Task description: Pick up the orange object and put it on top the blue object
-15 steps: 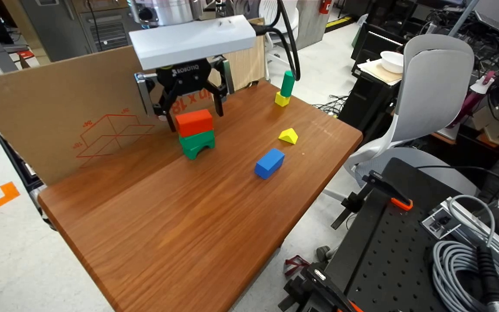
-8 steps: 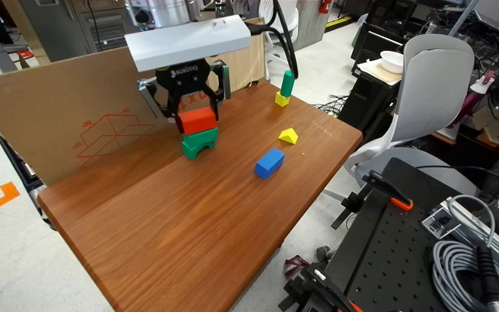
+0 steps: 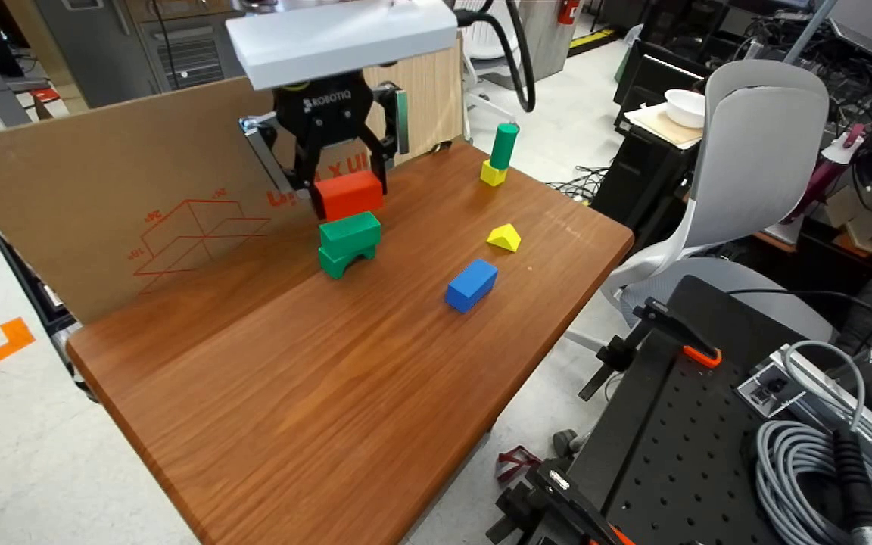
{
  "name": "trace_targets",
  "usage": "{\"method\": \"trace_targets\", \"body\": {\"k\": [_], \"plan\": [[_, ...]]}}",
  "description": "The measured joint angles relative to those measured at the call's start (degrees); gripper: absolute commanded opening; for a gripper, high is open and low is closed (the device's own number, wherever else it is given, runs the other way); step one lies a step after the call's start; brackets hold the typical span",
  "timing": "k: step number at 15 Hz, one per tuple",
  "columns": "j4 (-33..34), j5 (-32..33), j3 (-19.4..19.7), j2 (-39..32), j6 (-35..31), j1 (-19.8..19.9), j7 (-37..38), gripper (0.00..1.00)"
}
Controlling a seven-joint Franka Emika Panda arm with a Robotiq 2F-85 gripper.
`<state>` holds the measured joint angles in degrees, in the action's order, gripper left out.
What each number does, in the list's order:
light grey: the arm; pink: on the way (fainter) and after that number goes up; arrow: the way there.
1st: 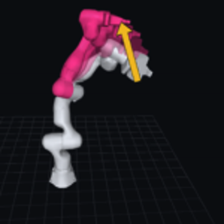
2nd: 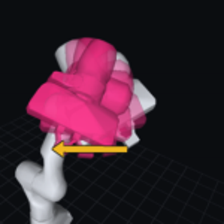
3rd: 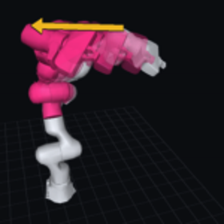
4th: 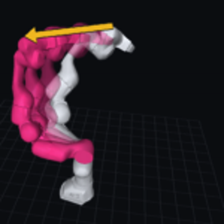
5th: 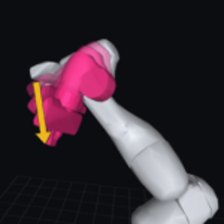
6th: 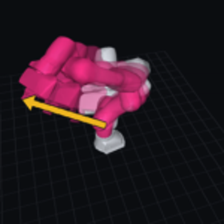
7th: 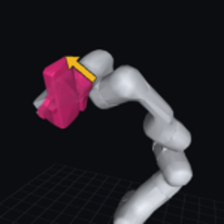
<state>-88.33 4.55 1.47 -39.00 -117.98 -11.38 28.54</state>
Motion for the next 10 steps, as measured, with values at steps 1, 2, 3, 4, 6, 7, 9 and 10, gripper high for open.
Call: {"method": "trace_targets", "body": {"k": [1, 2, 3, 4, 6, 7, 9, 10], "plan": [[-2.1, -0.2, 0.0, 1.9, 0.0, 0.3, -2.1, 0.43], [-4.6, -0.2, 0.0, 3.9, 0.0, 0.6, -4.2, 0.43], [-7.3, -0.2, 0.0, 6.0, 0.0, 1.0, -6.0, 0.43], [-10.0, -0.2, 0.0, 7.8, 0.0, 1.6, -7.4, 0.43], [-14.7, -0.2, 0.0, 10.3, 0.0, 2.7, -9.4, 0.43], [-16.7, -0.1, 0.0, 10.8, 0.0, 3.2, -9.9, 0.43], [-19.5, 0.0, 0.1, 11.0, 0.0, 3.9, -10.4, 0.43], [-20.7, 0.3, 0.2, 11.0, -0.1, 4.0, -10.4, 0.43]]}}
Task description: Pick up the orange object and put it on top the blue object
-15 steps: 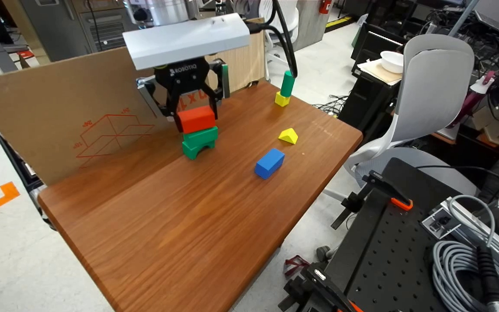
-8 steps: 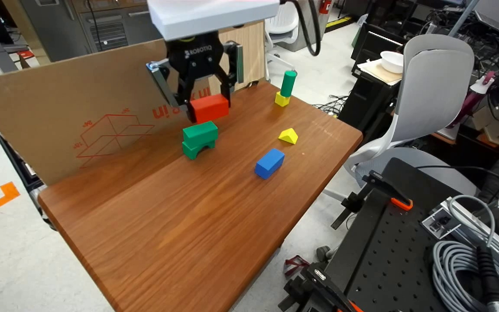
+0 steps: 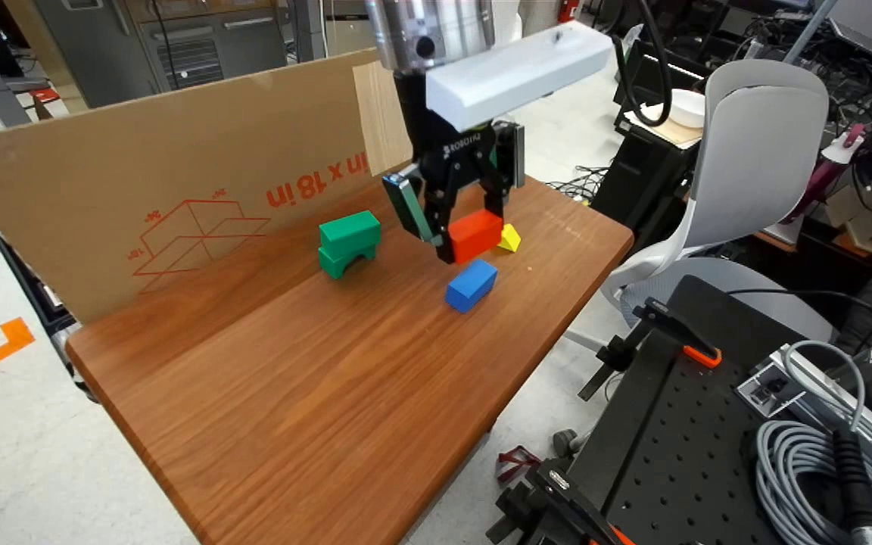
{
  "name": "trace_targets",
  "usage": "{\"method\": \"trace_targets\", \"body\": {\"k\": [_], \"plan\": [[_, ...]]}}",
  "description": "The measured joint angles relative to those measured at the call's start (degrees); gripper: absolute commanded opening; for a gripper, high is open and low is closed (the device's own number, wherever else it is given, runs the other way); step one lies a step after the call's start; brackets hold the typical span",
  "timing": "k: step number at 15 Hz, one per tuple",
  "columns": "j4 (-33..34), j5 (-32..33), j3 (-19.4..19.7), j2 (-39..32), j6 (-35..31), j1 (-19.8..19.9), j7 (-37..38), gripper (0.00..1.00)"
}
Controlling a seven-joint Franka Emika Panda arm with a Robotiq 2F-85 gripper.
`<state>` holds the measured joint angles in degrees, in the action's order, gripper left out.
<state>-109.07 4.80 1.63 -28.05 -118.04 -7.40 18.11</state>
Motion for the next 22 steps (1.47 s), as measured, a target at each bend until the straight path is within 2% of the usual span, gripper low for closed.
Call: {"method": "trace_targets", "body": {"k": [5, 12, 22], "plan": [[-3.8, 1.8, 0.0, -0.5, -0.5, -0.1, 0.0, 0.43], [-5.6, 8.4, -0.1, -0.5, -6.3, -0.8, -0.8, 0.43], [-5.8, 8.5, -0.7, -0.6, -7.2, -0.8, -2.3, 0.43]]}}
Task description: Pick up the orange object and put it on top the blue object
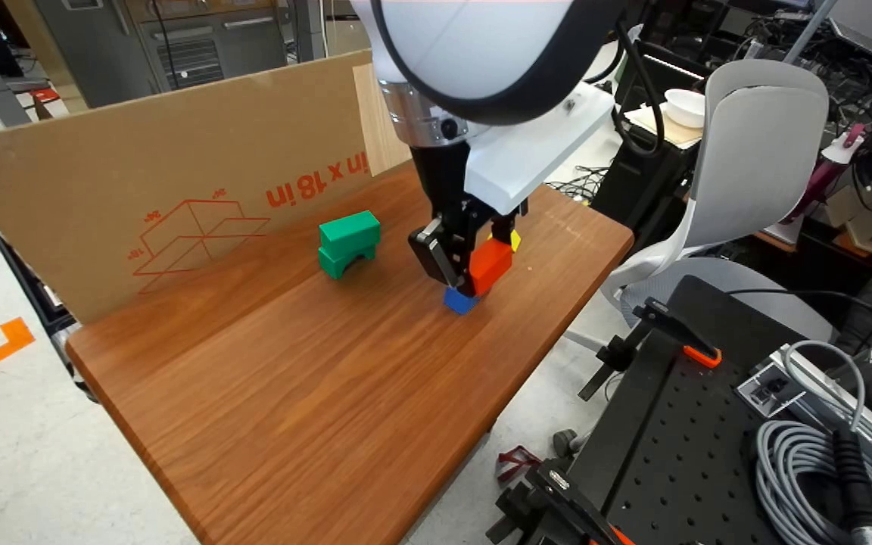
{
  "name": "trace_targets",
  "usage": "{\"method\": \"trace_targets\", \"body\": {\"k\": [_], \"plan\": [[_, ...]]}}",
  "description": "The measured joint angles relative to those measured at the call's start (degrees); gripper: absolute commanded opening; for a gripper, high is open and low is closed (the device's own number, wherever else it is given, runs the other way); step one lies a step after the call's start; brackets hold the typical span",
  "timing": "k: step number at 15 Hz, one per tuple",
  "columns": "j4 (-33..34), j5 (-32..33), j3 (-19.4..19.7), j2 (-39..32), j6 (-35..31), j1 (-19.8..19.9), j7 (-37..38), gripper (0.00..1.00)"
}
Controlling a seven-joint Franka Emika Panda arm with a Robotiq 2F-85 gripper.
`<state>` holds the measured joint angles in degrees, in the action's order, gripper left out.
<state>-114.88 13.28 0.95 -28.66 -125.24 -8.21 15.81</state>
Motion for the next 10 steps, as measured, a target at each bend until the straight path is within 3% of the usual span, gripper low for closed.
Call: {"method": "trace_targets", "body": {"k": [8, 9, 10], "plan": [[0.1, 0.0, -0.6, -0.1, -1.9, 0.0, 0.0, 0.43], [0.1, 0.0, -0.6, -0.1, -1.9, 0.0, 0.0, 0.92], [0.1, 0.0, -0.6, -0.1, -1.9, 0.0, 0.0, 0.93]]}}
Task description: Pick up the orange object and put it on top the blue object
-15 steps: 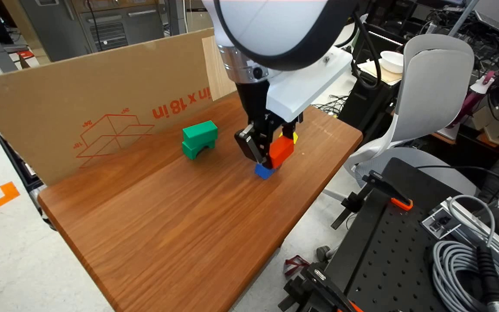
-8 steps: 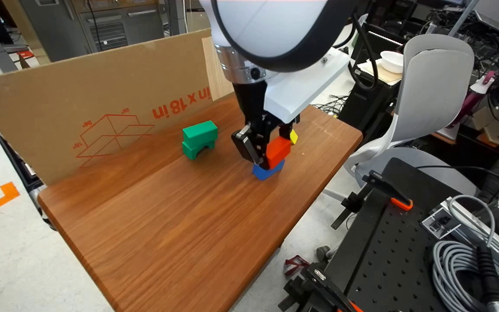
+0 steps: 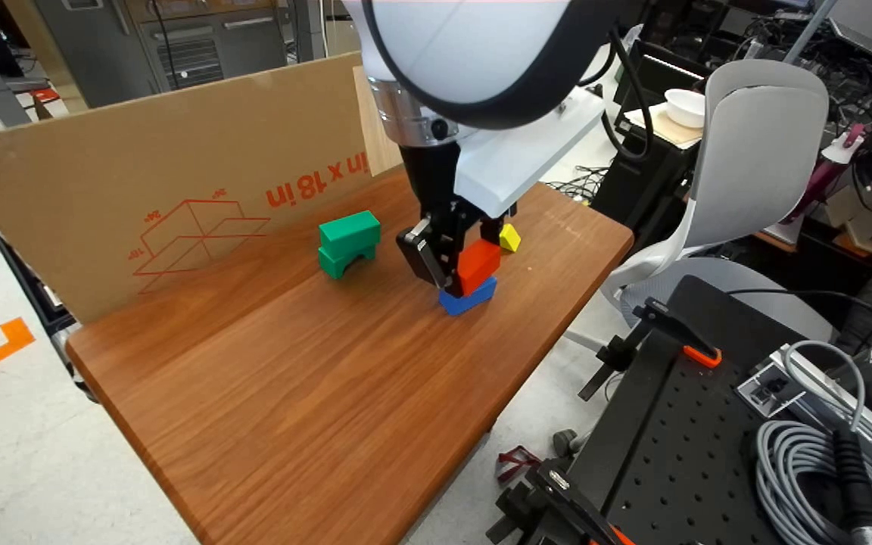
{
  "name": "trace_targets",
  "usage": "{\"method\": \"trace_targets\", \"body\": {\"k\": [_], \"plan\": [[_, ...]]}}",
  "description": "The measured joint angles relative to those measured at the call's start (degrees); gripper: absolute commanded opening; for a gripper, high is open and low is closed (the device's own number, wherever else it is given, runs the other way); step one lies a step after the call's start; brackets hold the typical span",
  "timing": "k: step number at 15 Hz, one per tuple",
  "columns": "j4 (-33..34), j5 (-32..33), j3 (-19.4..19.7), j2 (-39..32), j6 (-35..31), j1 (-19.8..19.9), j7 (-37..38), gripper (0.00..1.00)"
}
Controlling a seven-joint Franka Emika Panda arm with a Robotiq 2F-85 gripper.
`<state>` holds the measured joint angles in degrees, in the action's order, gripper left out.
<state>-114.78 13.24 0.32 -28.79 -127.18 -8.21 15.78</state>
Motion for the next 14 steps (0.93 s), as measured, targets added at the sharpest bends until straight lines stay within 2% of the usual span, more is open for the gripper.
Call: {"method": "trace_targets", "body": {"k": [2, 9, 14], "plan": [[0.0, -0.1, 0.0, -0.2, 0.0, 0.0, 0.0, 1.00], [0.1, -0.2, -0.3, 0.0, 0.0, 0.0, -0.1, 1.00], [0.2, -4.3, -0.9, 7.1, 0.9, 0.6, -3.7, 1.00]]}}
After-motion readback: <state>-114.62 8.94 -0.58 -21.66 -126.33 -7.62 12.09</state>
